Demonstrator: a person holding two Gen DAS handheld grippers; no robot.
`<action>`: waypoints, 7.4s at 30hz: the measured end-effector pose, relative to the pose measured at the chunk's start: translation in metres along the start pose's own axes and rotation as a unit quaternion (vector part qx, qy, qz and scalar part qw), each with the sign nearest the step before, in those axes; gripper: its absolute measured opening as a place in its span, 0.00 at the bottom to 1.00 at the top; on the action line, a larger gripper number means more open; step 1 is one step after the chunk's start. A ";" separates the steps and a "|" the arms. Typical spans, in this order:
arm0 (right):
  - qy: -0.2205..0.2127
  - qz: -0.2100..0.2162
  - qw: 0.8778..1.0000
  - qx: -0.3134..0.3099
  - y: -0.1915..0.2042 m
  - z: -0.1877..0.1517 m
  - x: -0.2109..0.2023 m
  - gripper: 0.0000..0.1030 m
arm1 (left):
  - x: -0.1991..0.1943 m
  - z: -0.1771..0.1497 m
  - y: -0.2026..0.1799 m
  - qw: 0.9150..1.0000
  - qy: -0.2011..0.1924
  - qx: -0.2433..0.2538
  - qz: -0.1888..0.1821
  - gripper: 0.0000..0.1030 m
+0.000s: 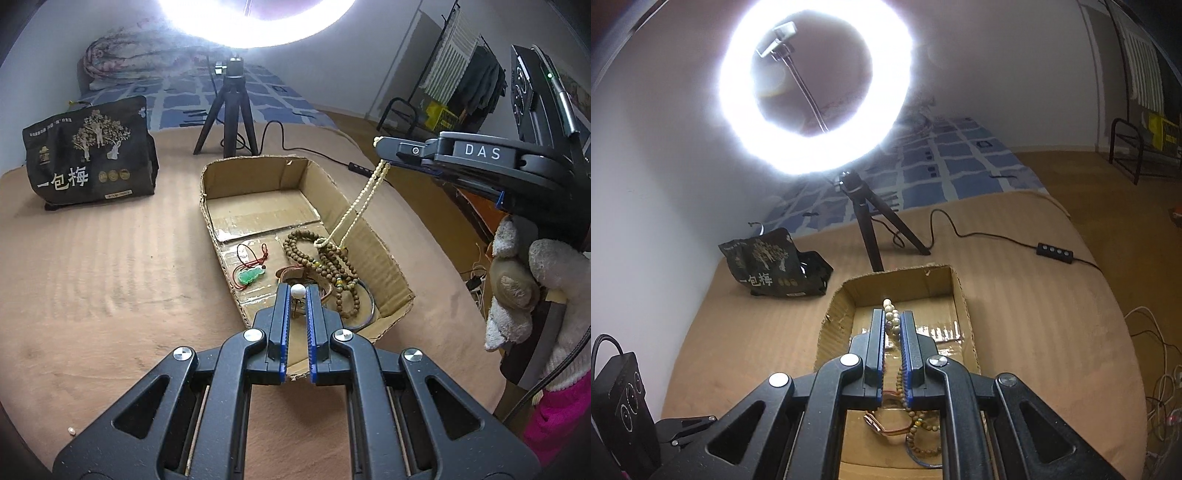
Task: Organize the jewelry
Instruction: 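Carry the pearl and pearl necklace into the cardboard box and open both grippers, then move the left gripper to the second loose pearl while the right approaches the yellow bracelet, then grasp the loose pearl with the left gripper while the right grasps the yellow bead bracelet, then carry the pearl and yellow bracelet into the box and open both grippers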
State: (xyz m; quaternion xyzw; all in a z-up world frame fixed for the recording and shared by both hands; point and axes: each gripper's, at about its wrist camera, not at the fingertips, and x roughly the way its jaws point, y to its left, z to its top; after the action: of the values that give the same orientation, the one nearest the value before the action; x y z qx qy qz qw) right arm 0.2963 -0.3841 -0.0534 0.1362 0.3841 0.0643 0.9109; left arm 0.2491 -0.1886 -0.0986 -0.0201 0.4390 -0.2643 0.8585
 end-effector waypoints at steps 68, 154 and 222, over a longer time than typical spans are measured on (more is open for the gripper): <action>0.039 0.016 0.978 -0.204 0.167 -0.149 -0.039 1.00 | -0.133 -0.096 0.182 0.984 -0.019 -0.114 0.138 0.54; 0.003 0.025 0.989 -0.145 0.124 -0.091 -0.055 0.05 | -0.103 -0.034 0.093 0.996 -0.060 -0.061 0.028 0.06; -0.014 -0.079 0.996 -0.046 0.012 -0.017 -0.016 0.88 | -0.008 0.024 0.006 0.997 -0.061 -0.010 0.039 0.67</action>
State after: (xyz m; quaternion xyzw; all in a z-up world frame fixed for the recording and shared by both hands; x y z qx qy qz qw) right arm 0.2731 -0.3724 -0.0500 0.0640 0.3778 0.0077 0.9236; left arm 0.2661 -0.1848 -0.0799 -0.0272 0.3888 -0.2243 0.8932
